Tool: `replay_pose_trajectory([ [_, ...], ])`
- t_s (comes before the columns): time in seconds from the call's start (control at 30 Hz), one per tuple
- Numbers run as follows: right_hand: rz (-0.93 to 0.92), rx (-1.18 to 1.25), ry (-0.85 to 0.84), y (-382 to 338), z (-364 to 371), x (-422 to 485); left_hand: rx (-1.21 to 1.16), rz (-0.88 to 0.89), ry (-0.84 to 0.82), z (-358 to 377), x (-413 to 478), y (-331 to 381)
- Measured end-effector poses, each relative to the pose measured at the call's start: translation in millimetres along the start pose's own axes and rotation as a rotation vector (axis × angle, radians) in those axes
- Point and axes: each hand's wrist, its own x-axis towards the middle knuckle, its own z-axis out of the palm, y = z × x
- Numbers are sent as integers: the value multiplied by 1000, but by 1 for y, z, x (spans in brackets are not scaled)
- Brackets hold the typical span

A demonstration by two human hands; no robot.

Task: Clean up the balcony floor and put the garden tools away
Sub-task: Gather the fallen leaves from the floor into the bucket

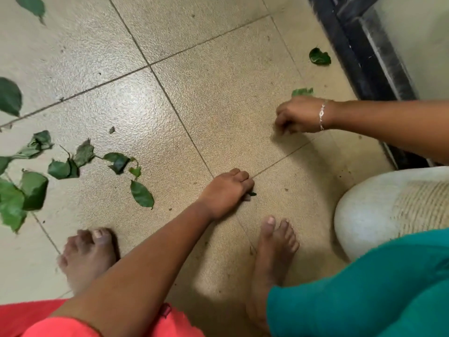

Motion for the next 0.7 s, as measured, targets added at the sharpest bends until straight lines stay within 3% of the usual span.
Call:
replay_pose_trajectory([
  [0.13, 110, 156, 77, 17, 3, -13, -143, -91, 66, -3, -1, 9],
  [0.3, 426, 615, 406, 66, -5, -25, -625, -484, 227, -20, 30, 15],
  [0.43, 572, 857, 512, 91, 1, -29, -966, -655, 359, -38, 56, 5],
  [0.7, 334, 378, 427, 73, 26, 19, -1252, -745, 400, -67, 110, 5],
])
